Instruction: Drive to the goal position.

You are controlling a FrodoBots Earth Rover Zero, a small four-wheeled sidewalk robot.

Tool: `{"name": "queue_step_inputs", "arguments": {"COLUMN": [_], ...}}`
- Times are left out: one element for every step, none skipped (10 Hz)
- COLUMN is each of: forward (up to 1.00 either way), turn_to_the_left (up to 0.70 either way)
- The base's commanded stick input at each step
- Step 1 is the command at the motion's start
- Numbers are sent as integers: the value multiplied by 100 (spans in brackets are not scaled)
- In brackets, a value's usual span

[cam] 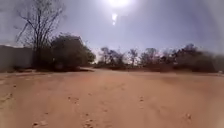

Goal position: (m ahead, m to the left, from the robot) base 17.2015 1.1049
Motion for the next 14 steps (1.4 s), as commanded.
{"name": "queue_step_inputs", "arguments": {"forward": [85,85,85,85,85,85,85,85,85,85,85,85,85,85], "turn_to_the_left": [0,0,0,0,0,0,0,0,0,0,0,0,0,0]}}
